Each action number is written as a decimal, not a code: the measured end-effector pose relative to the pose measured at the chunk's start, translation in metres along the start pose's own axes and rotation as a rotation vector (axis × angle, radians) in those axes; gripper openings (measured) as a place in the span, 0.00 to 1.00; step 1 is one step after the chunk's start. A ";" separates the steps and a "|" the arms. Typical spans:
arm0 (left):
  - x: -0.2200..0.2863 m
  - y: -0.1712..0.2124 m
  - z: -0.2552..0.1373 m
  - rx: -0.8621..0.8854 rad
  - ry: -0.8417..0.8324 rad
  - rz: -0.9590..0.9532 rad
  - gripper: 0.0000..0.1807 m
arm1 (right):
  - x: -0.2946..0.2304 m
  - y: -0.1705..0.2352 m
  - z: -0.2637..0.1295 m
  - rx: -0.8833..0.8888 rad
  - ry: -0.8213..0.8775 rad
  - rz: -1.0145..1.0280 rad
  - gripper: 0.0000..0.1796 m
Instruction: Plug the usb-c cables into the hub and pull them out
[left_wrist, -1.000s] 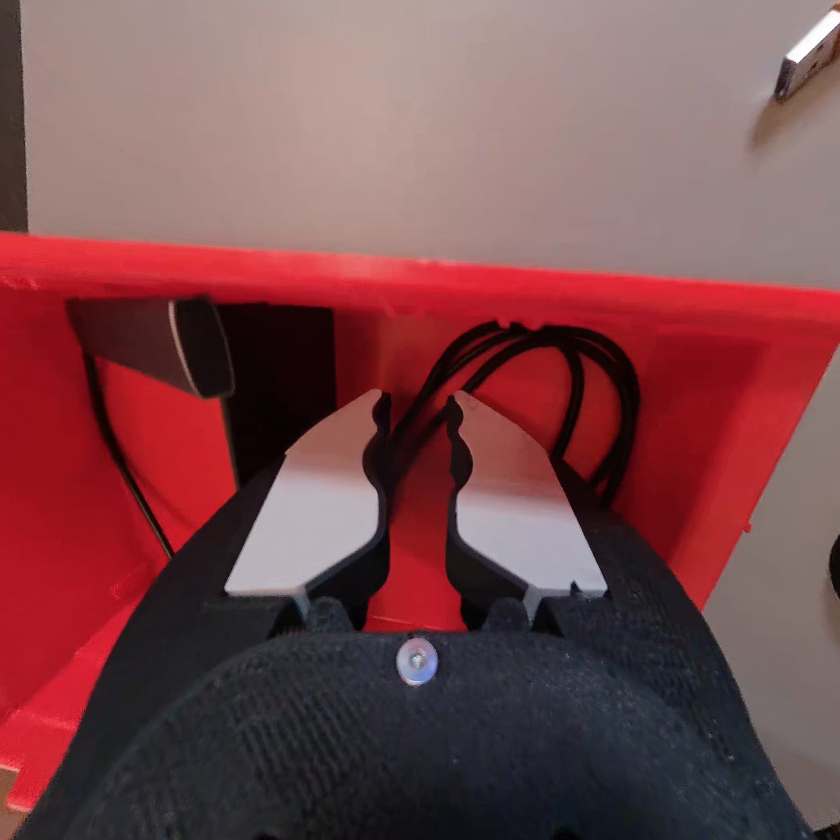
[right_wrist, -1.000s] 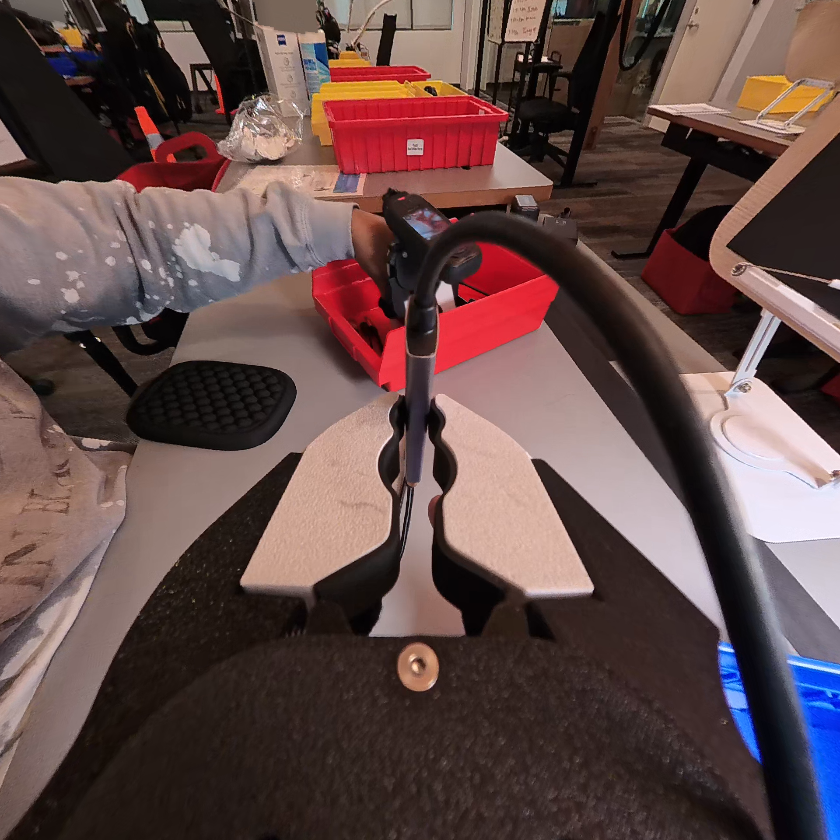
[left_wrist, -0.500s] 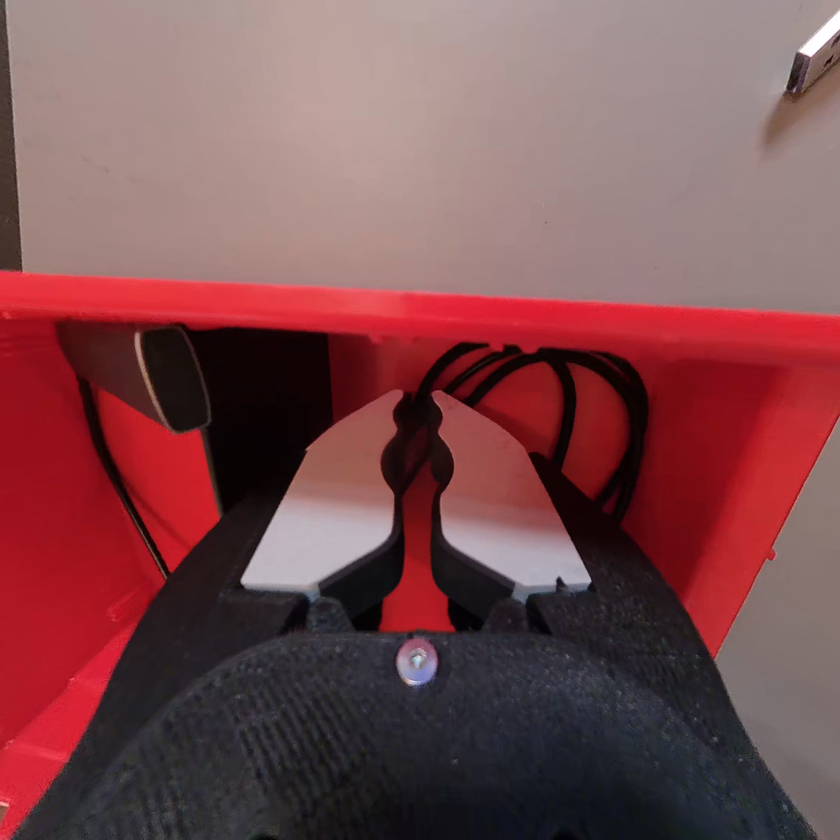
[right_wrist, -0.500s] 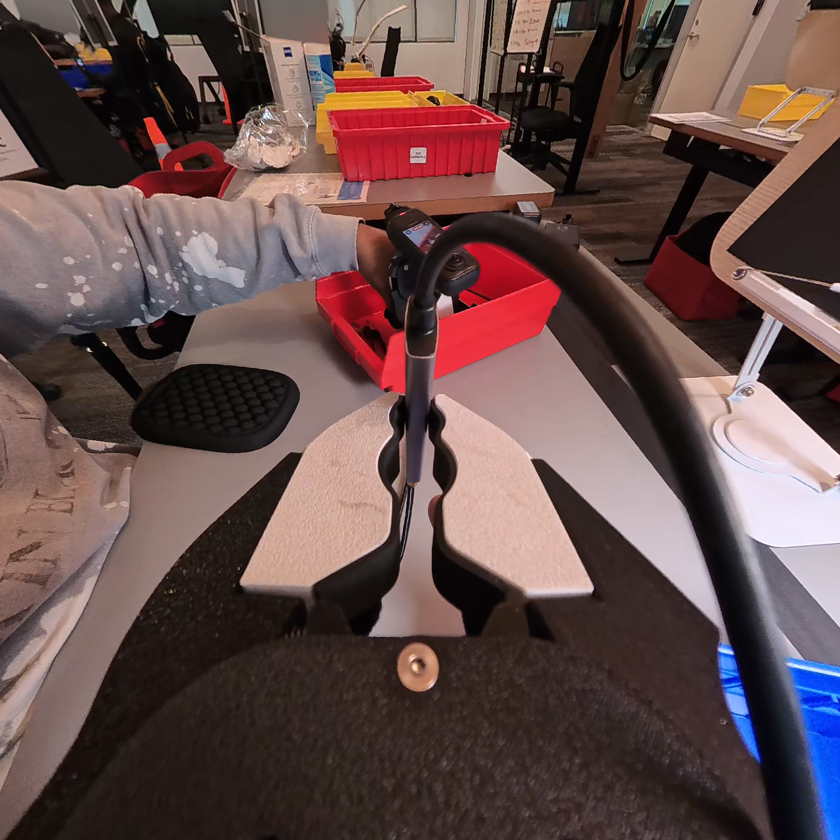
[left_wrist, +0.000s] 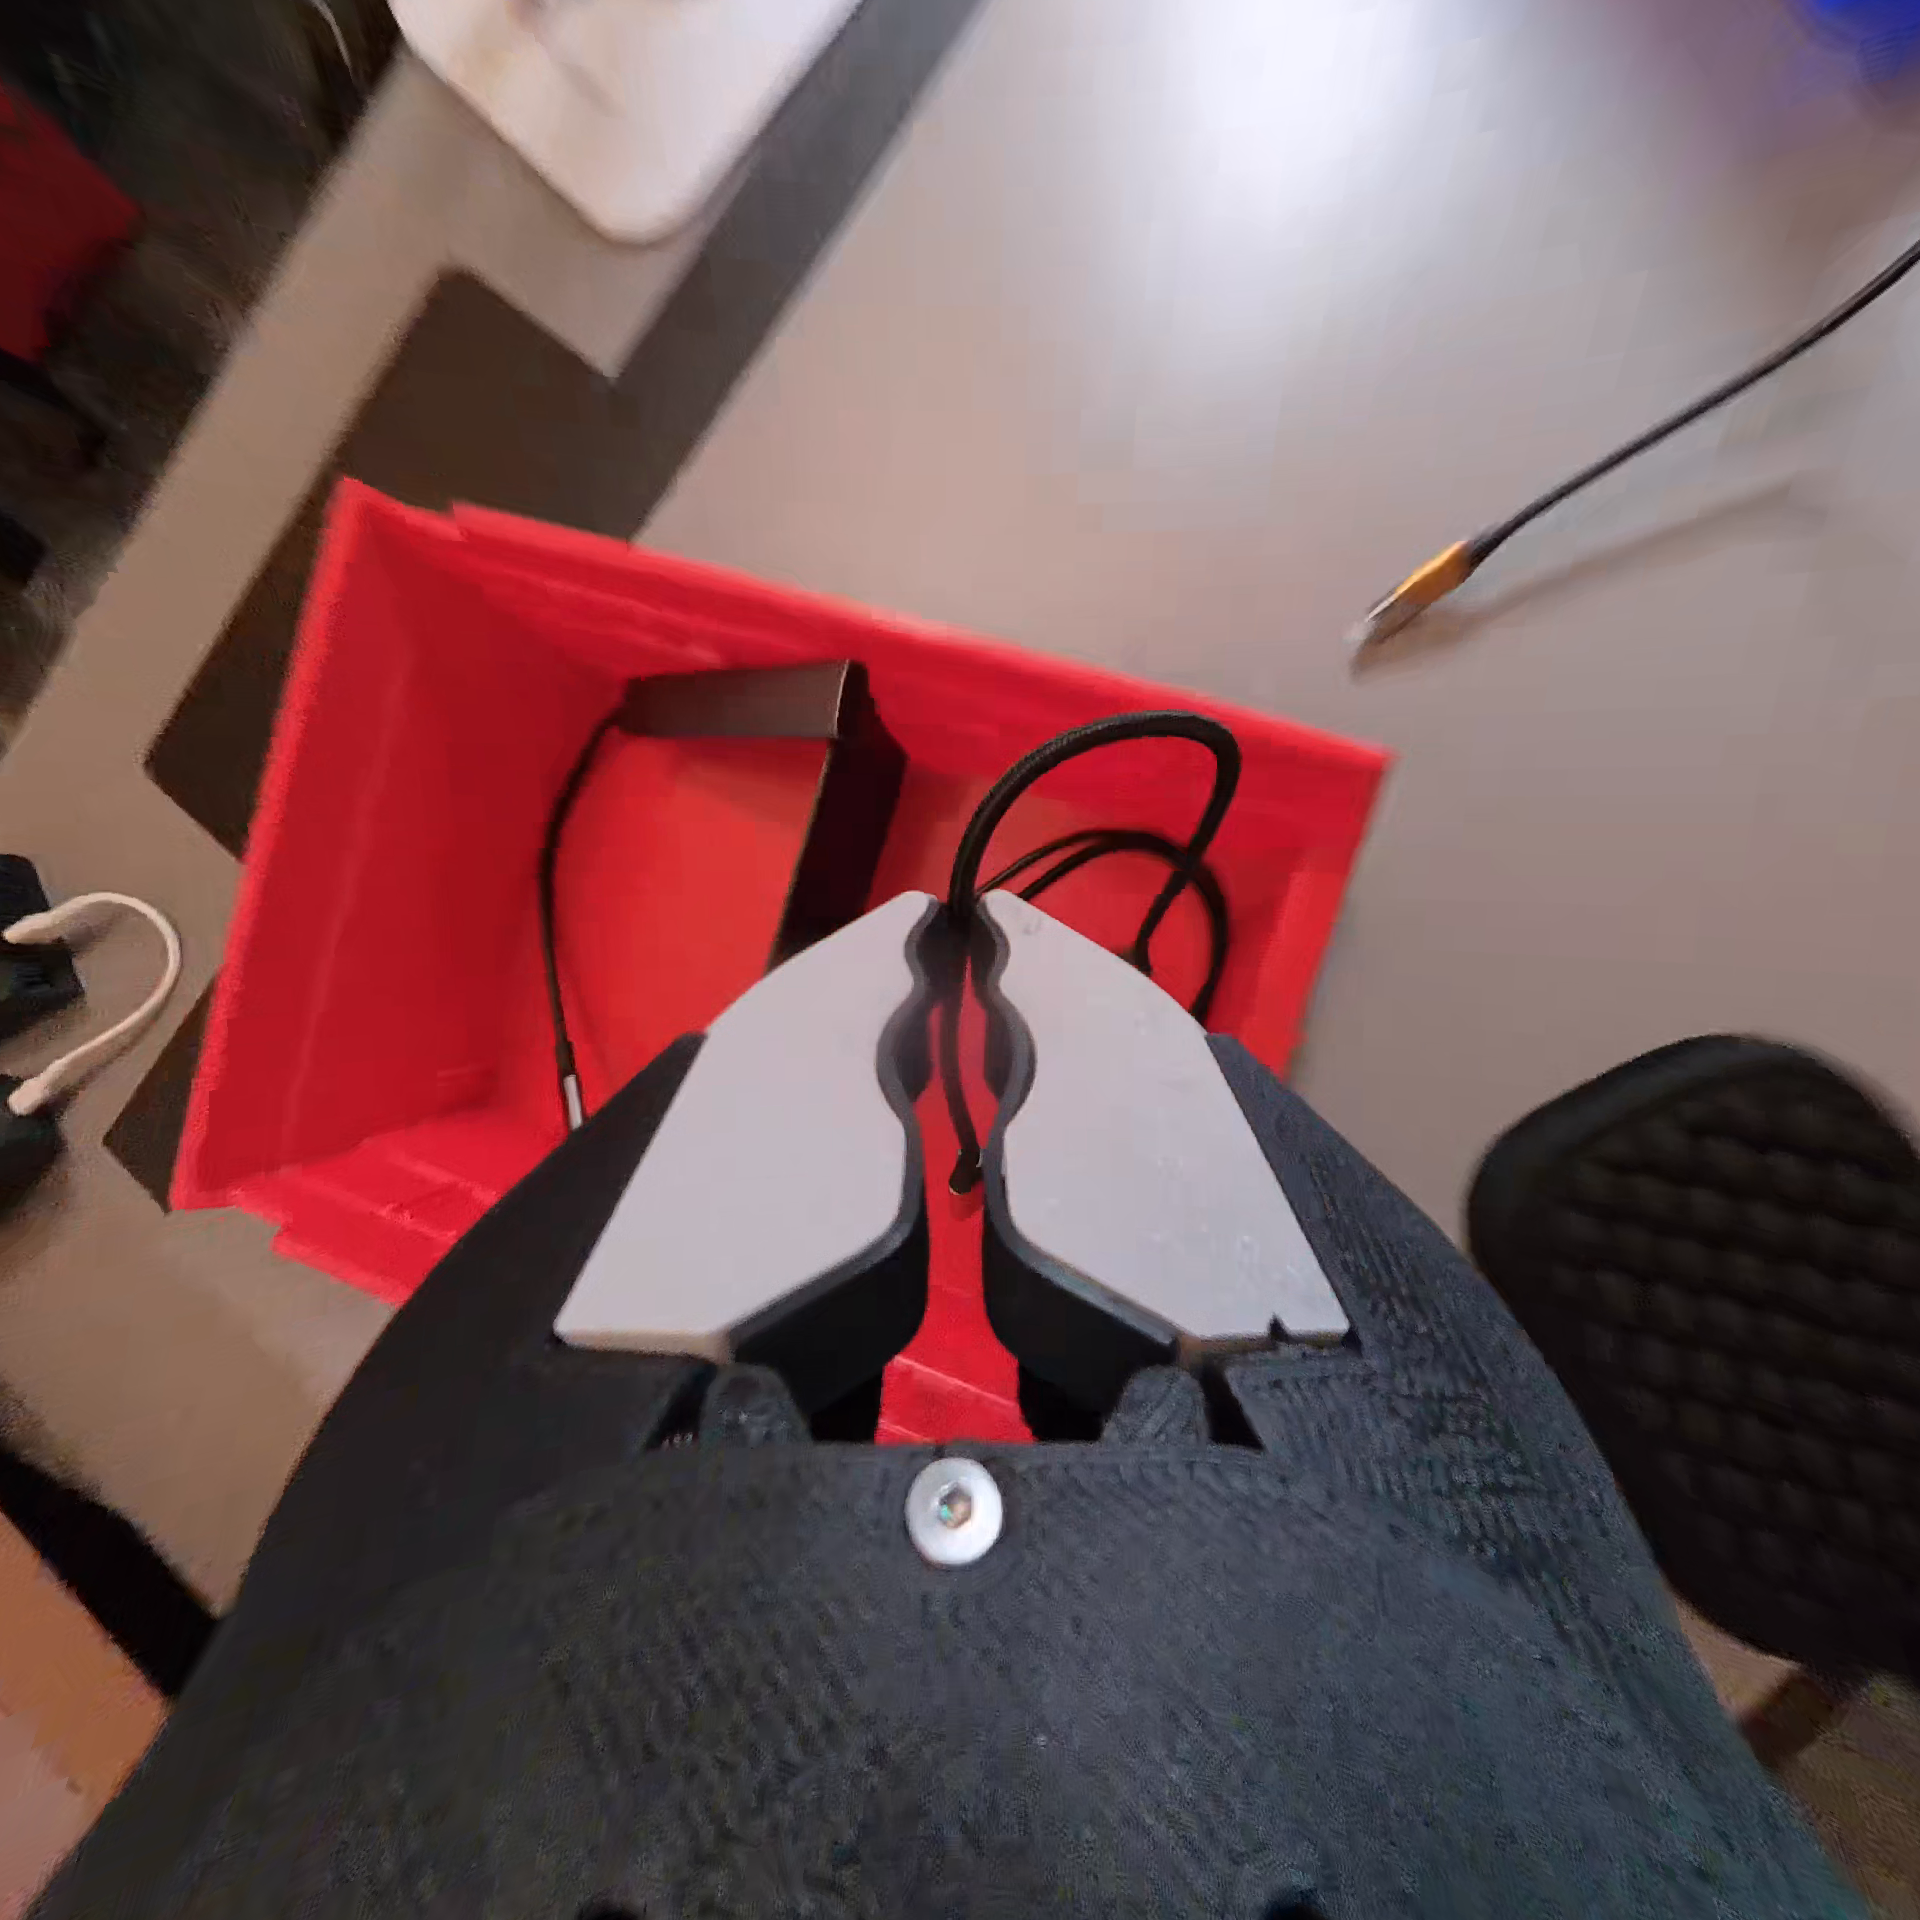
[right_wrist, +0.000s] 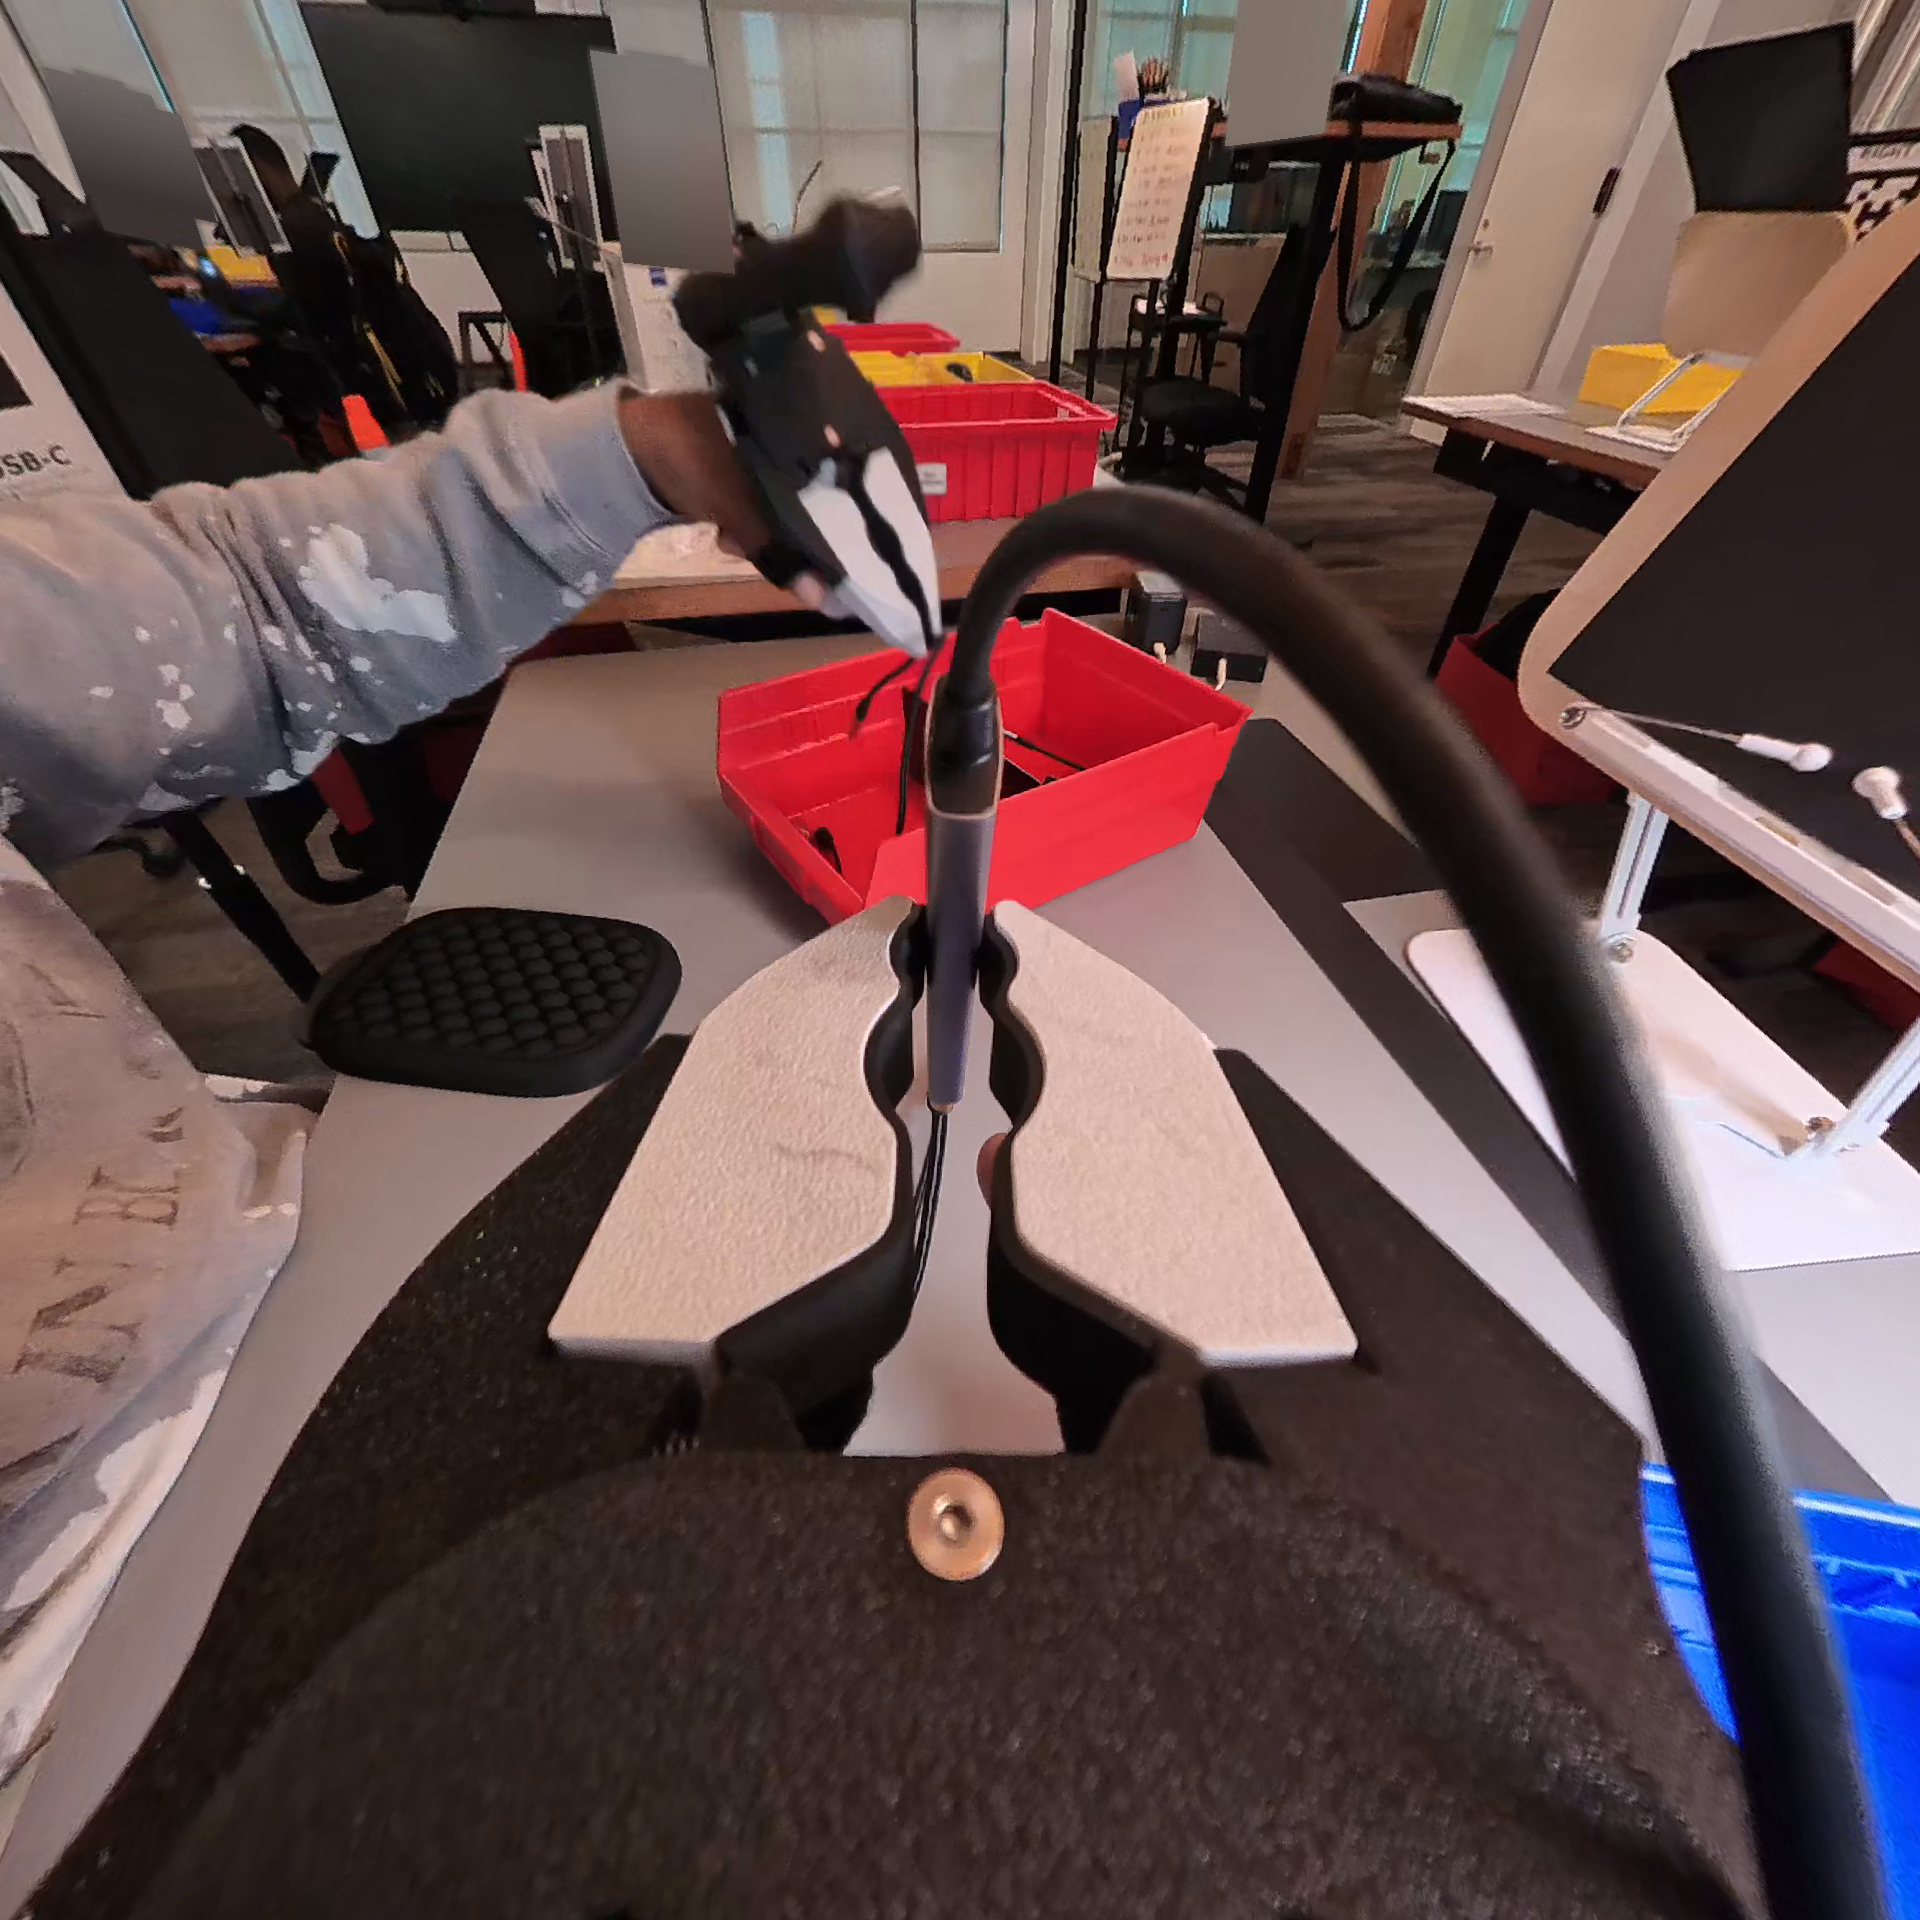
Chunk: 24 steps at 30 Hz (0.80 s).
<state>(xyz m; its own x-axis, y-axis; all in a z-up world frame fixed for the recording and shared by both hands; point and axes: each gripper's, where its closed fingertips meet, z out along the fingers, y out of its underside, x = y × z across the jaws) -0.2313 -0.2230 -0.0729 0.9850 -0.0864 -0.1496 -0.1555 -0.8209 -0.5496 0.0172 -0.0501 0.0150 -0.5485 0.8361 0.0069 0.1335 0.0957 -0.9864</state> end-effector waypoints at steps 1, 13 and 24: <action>0.008 -0.014 -0.018 0.070 0.026 -0.030 0.02 | -0.001 -0.002 -0.001 0.006 0.002 -0.003 0.05; 0.148 -0.048 0.057 0.285 0.591 -0.583 0.02 | 0.002 0.009 -0.021 -0.028 0.093 0.033 0.05; 0.169 -0.018 0.085 0.240 0.230 0.131 0.09 | 0.014 0.050 -0.043 -0.008 0.151 0.112 0.05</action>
<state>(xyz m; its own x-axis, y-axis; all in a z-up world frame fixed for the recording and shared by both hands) -0.0688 -0.1748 -0.1582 0.9424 -0.3294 -0.0576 -0.2679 -0.6408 -0.7195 0.0513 -0.0106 -0.0270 -0.3994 0.9134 -0.0781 0.1938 0.0009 -0.9810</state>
